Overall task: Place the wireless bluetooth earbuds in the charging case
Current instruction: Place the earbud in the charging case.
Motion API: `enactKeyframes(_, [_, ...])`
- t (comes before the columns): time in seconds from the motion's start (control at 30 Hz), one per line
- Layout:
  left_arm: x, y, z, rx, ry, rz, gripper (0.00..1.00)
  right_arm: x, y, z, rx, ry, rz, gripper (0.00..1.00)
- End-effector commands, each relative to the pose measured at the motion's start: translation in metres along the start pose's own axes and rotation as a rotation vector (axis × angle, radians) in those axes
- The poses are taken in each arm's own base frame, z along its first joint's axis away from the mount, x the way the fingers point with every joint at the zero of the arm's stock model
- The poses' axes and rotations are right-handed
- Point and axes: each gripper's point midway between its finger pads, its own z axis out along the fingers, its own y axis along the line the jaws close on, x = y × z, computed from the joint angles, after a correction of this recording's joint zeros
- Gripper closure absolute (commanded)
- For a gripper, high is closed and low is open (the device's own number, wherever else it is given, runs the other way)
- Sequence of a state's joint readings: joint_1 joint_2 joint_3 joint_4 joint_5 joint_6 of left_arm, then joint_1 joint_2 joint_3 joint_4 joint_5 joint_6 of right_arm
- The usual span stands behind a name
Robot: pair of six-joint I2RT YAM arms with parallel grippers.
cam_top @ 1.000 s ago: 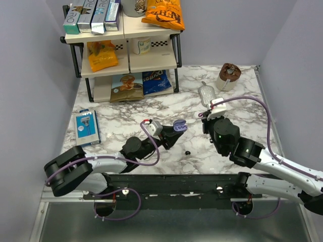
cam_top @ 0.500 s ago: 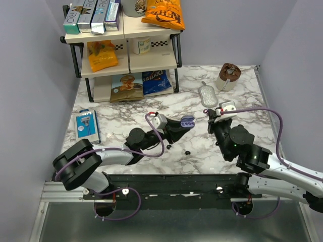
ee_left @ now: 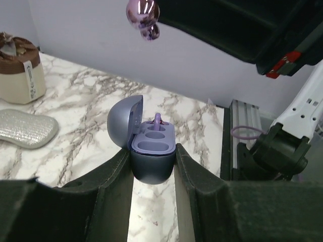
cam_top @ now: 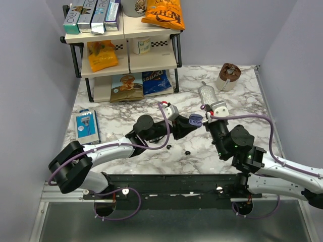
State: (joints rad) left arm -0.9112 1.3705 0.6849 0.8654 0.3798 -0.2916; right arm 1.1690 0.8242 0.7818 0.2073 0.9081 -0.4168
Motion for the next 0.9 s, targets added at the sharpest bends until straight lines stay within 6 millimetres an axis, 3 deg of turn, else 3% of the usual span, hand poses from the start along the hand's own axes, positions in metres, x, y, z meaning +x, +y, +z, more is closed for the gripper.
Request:
enactKeyframes(0.0, [0.001, -0.004, 0.001, 0.035, 0.077, 0.008, 1.00, -0.018, -0.002, 0.000, -0.005, -0.060, -0.030, 0.99])
enactKeyframes(0.27, [-0.002, 0.003, 0.001, 0.043, 0.102, -0.003, 1.00, -0.019, 0.013, -0.009, -0.123, -0.065, -0.060, 0.99])
enactKeyframes(0.87, [-0.014, -0.013, 0.005, 0.144, 0.078, 0.022, 1.00, -0.001, 0.034, -0.015, -0.218, -0.026, -0.057, 0.99])
